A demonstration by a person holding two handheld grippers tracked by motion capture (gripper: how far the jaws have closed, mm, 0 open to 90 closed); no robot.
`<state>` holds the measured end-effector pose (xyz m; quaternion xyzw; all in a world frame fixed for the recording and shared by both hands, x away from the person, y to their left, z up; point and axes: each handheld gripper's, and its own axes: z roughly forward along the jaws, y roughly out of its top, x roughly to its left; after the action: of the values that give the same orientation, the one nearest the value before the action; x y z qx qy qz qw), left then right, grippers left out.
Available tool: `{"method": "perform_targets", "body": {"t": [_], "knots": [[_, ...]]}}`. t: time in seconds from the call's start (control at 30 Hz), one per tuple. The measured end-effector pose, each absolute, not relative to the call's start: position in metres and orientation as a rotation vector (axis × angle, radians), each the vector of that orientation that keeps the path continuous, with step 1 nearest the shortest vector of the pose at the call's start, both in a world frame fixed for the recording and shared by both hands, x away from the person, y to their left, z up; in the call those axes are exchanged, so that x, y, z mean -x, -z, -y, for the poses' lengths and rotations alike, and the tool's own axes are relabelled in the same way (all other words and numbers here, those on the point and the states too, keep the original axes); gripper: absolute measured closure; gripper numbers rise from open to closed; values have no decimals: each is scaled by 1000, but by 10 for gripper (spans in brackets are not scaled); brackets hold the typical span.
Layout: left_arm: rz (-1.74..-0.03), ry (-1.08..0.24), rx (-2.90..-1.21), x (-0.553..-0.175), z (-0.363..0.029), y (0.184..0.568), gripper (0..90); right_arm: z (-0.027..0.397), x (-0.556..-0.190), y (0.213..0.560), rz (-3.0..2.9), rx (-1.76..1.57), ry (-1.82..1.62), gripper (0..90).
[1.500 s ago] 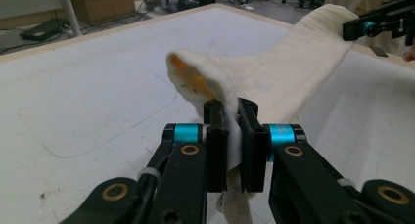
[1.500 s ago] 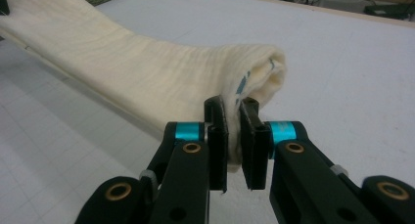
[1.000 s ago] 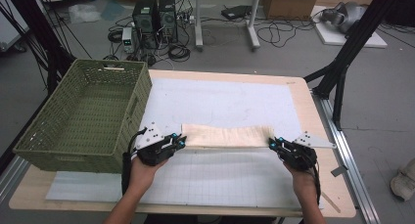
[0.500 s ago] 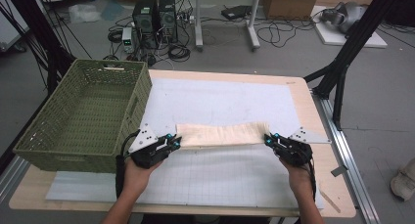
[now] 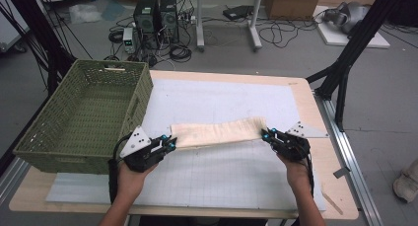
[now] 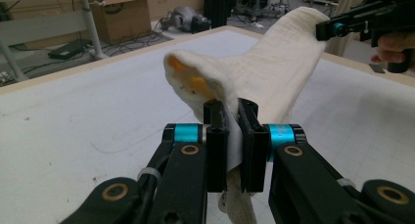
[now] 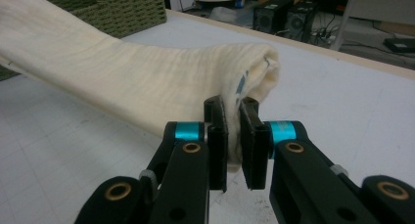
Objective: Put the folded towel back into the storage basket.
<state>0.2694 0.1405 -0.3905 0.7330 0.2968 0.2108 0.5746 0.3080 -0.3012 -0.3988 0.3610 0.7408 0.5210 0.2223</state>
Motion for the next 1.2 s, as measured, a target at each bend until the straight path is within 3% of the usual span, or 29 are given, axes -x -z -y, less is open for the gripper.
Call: {"method": "perform_targets", "body": {"t": [1.2], "knots": [[-729,-609,-1612,-248,-178,356,834,238,-387,353,-2101,-853,-1487,833]]}}
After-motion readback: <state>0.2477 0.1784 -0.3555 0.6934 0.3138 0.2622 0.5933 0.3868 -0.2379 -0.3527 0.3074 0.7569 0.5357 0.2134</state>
